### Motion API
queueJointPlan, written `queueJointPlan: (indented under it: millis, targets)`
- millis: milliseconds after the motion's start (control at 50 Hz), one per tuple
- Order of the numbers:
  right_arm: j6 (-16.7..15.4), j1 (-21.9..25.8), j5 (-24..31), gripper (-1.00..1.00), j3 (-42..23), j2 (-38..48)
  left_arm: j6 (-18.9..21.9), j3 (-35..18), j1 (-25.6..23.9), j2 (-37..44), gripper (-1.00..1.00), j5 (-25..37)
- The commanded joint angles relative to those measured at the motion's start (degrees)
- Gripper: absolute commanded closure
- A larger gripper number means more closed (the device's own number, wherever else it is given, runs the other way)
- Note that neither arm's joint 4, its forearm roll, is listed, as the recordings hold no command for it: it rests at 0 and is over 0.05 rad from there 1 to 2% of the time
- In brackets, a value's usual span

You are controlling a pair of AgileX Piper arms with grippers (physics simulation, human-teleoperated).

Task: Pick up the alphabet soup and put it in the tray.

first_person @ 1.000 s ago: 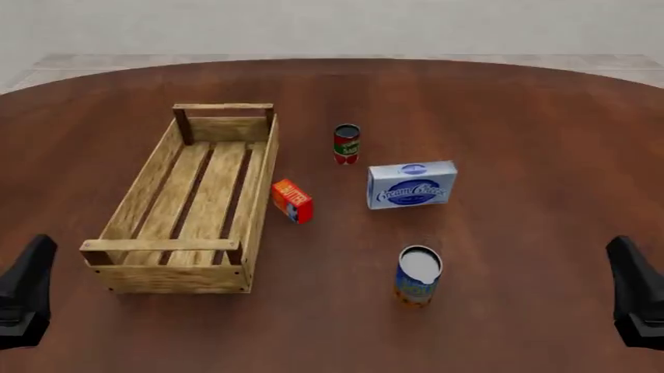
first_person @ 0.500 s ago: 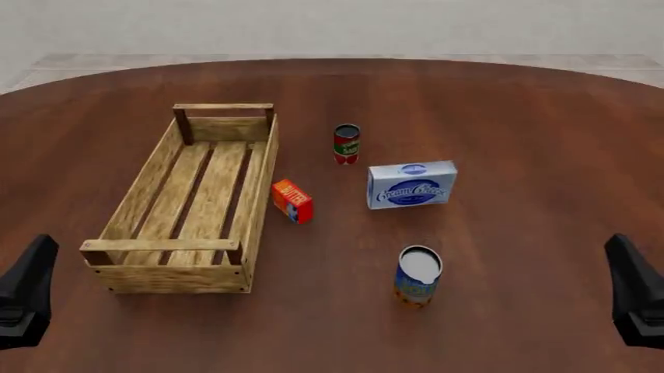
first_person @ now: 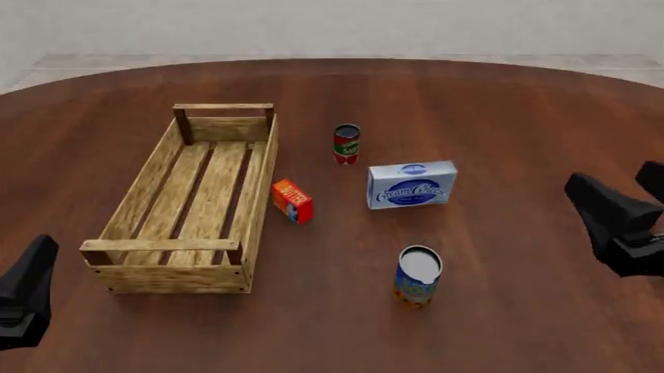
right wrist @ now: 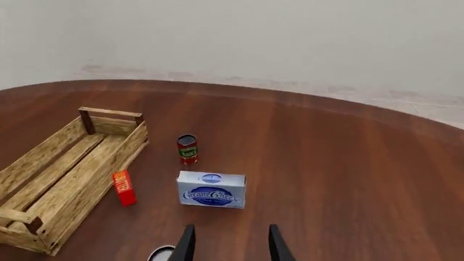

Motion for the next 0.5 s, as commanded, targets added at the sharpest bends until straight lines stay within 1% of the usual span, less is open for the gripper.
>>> queueJointPlan:
  millis: [20, 60, 80, 120, 140, 160, 180, 260, 300, 360, 400, 440, 480, 500]
  targets:
    - [-2.51, 6.44, 6.85, -1.00, -11.49, 11.18, 0.14, -0.02, 0.08, -0.17, -1.00, 0.08]
    - [-0.61, 8.05, 8.98, -1.00, -13.99, 13.15, 0.01, -0.03, 0.09, -0.16, -1.00, 0.19]
    - [-0.40, 8.45, 10.01, -1.00, -14.93, 14.10, -0.22, -0.02, 0.11, -0.11, -1.00, 0.31]
    - [-1.17, 9.72, 11.61, -1.00, -16.48, 15.34, 0.14, -0.06, 0.07, -0.21, -1.00, 0.16]
    - [-1.17, 9.72, 11.61, -1.00, -16.48, 15.34, 0.14, -0.06, 0.07, -0.21, -1.00, 0.16]
    - [-2.55, 9.64, 13.77, -1.00, -18.19, 17.15, -0.06, -0.05, 0.10, -0.17, -1.00, 0.28]
    - [-2.55, 9.64, 13.79, -1.00, -18.22, 17.16, -0.06, -0.05, 0.10, -0.17, -1.00, 0.28]
    - [-5.16, 9.59, 17.24, -1.00, -22.32, 20.02, 0.04, 0.01, 0.08, -0.17, -1.00, 0.15]
    - [-5.25, 9.66, 18.42, -1.00, -23.75, 21.01, -0.16, 0.02, 0.10, -0.11, -1.00, 0.24]
    - [-7.00, 9.89, 20.48, -1.00, -25.71, 23.05, 0.09, 0.06, 0.08, -0.15, -1.00, 0.06]
    - [-6.79, 10.30, 22.03, -1.00, -27.21, 24.41, -0.13, 0.08, 0.10, -0.05, -1.00, 0.11]
    - [-7.70, 10.20, 23.40, -1.00, -27.96, 25.77, 0.06, 0.09, 0.09, -0.12, -1.00, 0.03]
    - [-7.19, 10.91, 24.70, -1.00, -29.17, 26.99, 0.00, 0.10, 0.09, -0.09, -1.00, 0.03]
    - [-7.56, 10.85, 25.25, -1.00, -29.88, 27.36, -0.11, 0.11, 0.10, -0.03, -1.00, 0.06]
